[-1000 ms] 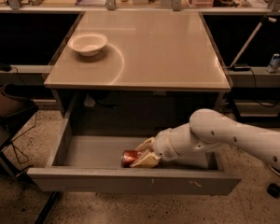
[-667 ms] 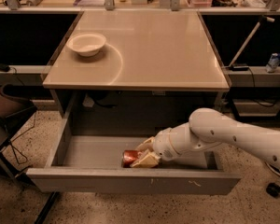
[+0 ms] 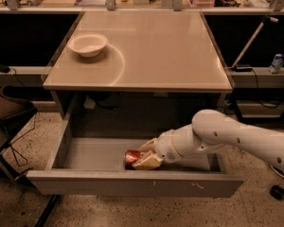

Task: Place coke can into top drawer

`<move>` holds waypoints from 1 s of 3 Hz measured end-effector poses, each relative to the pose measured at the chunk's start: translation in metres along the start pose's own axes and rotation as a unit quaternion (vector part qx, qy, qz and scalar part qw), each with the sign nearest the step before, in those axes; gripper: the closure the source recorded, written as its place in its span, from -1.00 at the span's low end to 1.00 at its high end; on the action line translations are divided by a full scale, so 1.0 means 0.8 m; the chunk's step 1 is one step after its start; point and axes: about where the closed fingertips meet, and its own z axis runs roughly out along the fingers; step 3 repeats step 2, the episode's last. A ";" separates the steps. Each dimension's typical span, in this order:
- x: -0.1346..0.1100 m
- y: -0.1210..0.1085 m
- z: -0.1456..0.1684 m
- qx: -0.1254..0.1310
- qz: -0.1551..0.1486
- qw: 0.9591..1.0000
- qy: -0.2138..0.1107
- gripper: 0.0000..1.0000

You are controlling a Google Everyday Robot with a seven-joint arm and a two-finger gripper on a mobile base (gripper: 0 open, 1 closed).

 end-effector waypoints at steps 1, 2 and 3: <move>0.000 0.000 0.000 0.000 0.000 1.000 0.000 -0.77; 0.000 0.000 0.000 0.000 0.000 1.000 0.000 -1.00; 0.000 0.000 0.000 0.000 0.000 1.000 0.000 -1.00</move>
Offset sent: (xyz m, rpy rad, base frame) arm 0.0000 0.0000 0.0000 0.0000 0.0000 0.0000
